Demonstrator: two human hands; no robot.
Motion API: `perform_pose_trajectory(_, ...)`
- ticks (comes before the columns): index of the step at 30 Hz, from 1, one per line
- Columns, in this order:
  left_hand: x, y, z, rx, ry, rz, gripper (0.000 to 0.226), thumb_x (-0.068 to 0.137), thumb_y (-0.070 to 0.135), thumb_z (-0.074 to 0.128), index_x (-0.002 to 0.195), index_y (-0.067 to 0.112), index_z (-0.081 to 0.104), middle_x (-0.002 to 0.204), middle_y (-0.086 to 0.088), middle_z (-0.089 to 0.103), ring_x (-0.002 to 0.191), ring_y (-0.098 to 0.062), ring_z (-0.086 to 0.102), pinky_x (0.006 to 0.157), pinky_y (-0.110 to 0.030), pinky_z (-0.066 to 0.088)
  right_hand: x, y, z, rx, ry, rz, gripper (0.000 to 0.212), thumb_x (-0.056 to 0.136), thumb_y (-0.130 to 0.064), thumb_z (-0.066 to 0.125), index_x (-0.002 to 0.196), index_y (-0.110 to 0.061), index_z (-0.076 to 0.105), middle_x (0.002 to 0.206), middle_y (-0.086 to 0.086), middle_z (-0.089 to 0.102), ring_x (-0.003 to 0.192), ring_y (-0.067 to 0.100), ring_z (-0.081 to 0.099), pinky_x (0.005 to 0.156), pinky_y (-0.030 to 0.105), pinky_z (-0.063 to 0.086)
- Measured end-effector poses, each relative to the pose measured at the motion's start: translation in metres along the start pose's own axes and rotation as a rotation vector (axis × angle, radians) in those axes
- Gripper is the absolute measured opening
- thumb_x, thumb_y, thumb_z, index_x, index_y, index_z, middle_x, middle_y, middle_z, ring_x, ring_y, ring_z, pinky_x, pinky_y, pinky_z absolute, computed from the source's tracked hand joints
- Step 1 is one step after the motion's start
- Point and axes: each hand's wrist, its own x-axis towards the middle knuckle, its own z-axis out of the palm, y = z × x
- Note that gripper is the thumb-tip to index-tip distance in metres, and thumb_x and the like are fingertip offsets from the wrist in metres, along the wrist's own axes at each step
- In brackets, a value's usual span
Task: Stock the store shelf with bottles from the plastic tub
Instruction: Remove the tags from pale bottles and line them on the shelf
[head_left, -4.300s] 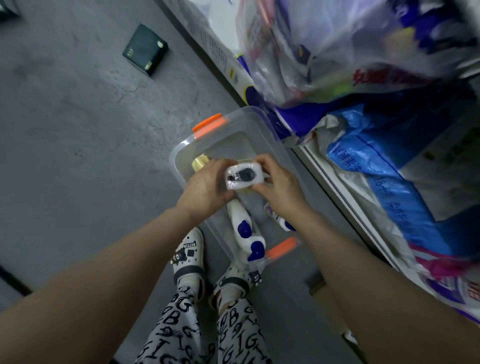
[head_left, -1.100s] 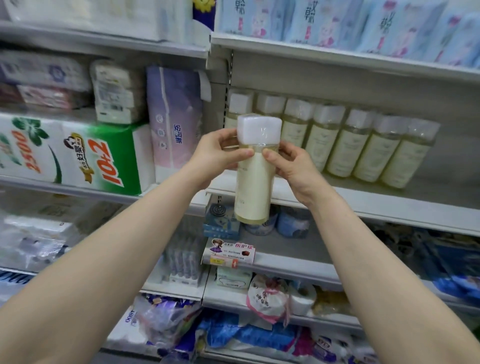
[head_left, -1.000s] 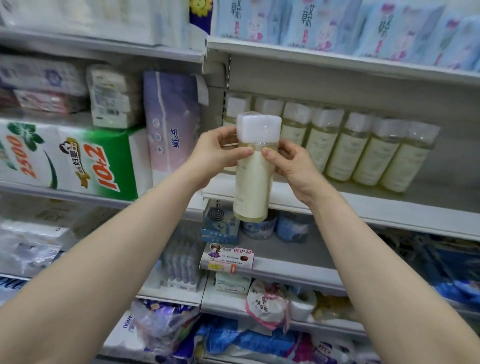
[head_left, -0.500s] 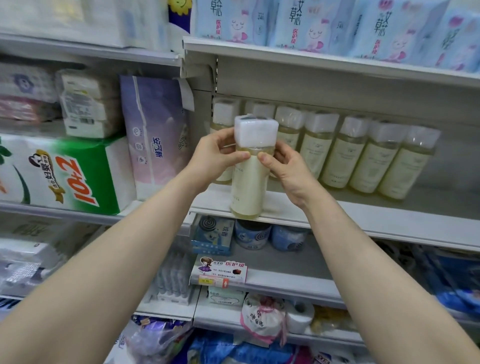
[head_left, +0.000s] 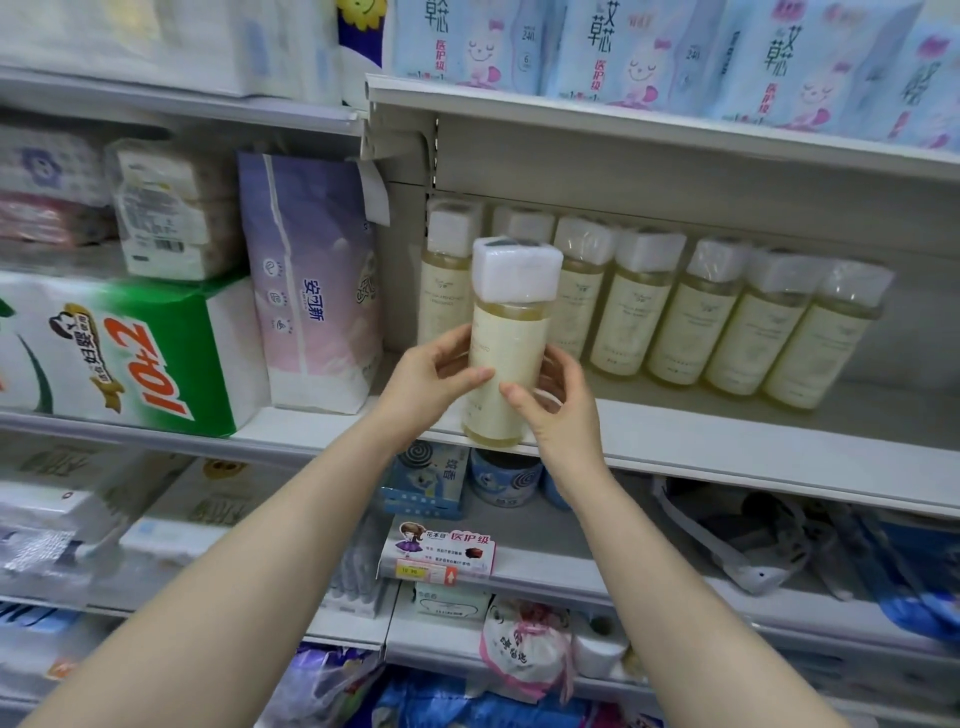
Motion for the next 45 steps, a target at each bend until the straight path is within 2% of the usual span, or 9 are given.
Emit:
perform_pose_trajectory(7, -0.011, -0.011, 0.006, 0.022, 0.031, -0.014, 0.060, 0.090, -0.002, 0.065, 0.145, 0.014, 0.045, 0.129, 0.006, 0.061, 0.109, 0.006, 0.062, 0.097, -0.019, 0.050, -0.007, -0.001, 0.004, -0.007, 0.129, -0.003, 0.044, 0.085, -0.017, 0.078, 0.122, -0.027, 0.056, 0.114, -0.006, 0.064, 0.099, 0.005, 0.061, 0.085, 0.021, 0.052)
perform_pose_trajectory(12, -0.020, -0.010, 0.002, 0.037, 0.067, -0.025, 0.057, 0.090, -0.004, 0.065, 0.141, 0.017, 0.050, 0.123, 0.007, 0.063, 0.103, 0.009, 0.063, 0.092, -0.016, 0.051, -0.001, 0.001, 0.000, -0.036, 0.144, 0.010, 0.030, 0.093, -0.014, 0.068, 0.121, -0.024, 0.062, 0.113, -0.012, 0.068, 0.104, 0.002, 0.062, 0.097, 0.027, 0.052)
perform_pose_trajectory(15, -0.020, -0.010, 0.000, 0.078, 0.092, -0.024, 0.052, 0.088, -0.003, 0.067, 0.135, 0.019, 0.056, 0.125, 0.002, 0.065, 0.101, 0.007, 0.065, 0.095, -0.018, 0.051, 0.004, 0.003, -0.001, -0.079, 0.104, 0.040, 0.035, 0.096, -0.014, 0.062, 0.130, -0.024, 0.062, 0.121, -0.011, 0.068, 0.110, 0.003, 0.062, 0.102, 0.032, 0.051)
perform_pose_trajectory(19, -0.017, -0.015, -0.002, 0.113, 0.148, -0.052, 0.043, 0.085, 0.001, 0.072, 0.121, 0.023, 0.062, 0.112, 0.001, 0.069, 0.098, -0.005, 0.068, 0.097, -0.035, 0.054, 0.001, 0.005, 0.001, -0.049, -0.008, 0.045, 0.053, 0.087, -0.017, 0.075, 0.136, -0.026, 0.055, 0.127, -0.011, 0.065, 0.113, -0.001, 0.062, 0.096, 0.022, 0.051)
perform_pose_trajectory(23, -0.014, -0.016, 0.007, 0.121, 0.216, -0.056, 0.038, 0.082, 0.004, 0.076, 0.111, 0.024, 0.061, 0.099, 0.003, 0.067, 0.091, -0.008, 0.066, 0.091, -0.035, 0.056, 0.001, 0.009, 0.006, -0.119, 0.104, 0.041, 0.054, 0.081, -0.016, 0.081, 0.128, -0.024, 0.055, 0.127, -0.004, 0.062, 0.112, 0.008, 0.062, 0.096, 0.027, 0.054)
perform_pose_trajectory(29, -0.005, -0.022, 0.012, 0.156, 0.272, -0.035, 0.038, 0.080, 0.007, 0.079, 0.110, 0.022, 0.062, 0.100, 0.001, 0.069, 0.093, -0.010, 0.066, 0.086, -0.023, 0.054, 0.010, 0.009, 0.007, -0.223, 0.121, 0.033, 0.053, 0.082, -0.020, 0.081, 0.128, -0.020, 0.056, 0.117, -0.007, 0.065, 0.102, 0.006, 0.062, 0.073, 0.006, 0.046)
perform_pose_trajectory(35, 0.007, -0.034, 0.013, 0.127, 0.214, -0.028, 0.050, 0.084, 0.003, 0.074, 0.129, 0.017, 0.058, 0.120, 0.003, 0.067, 0.108, -0.008, 0.065, 0.094, -0.020, 0.052, 0.036, 0.019, 0.011, -0.267, 0.124, 0.041, 0.045, 0.080, -0.018, 0.081, 0.118, -0.025, 0.057, 0.108, -0.007, 0.068, 0.101, 0.013, 0.066, 0.095, 0.038, 0.054)
perform_pose_trajectory(39, 0.018, -0.042, 0.014, 0.144, 0.184, -0.027, 0.057, 0.084, 0.003, 0.073, 0.137, 0.014, 0.055, 0.131, 0.004, 0.063, 0.118, -0.006, 0.061, 0.102, -0.025, 0.049, 0.053, 0.021, 0.011, -0.290, 0.102, 0.067, 0.040, 0.083, -0.020, 0.080, 0.110, -0.029, 0.052, 0.092, -0.019, 0.061, 0.095, 0.012, 0.065, 0.094, 0.039, 0.054)
perform_pose_trajectory(45, 0.033, -0.048, 0.020, 0.103, 0.164, -0.069, 0.064, 0.085, -0.002, 0.070, 0.143, 0.010, 0.047, 0.138, 0.006, 0.055, 0.122, -0.003, 0.055, 0.105, -0.018, 0.044, 0.075, 0.028, 0.009, -0.322, 0.099, 0.100, 0.044, 0.083, -0.026, 0.080, 0.121, -0.015, 0.059, 0.110, -0.001, 0.070, 0.099, 0.016, 0.067, 0.093, 0.037, 0.055)
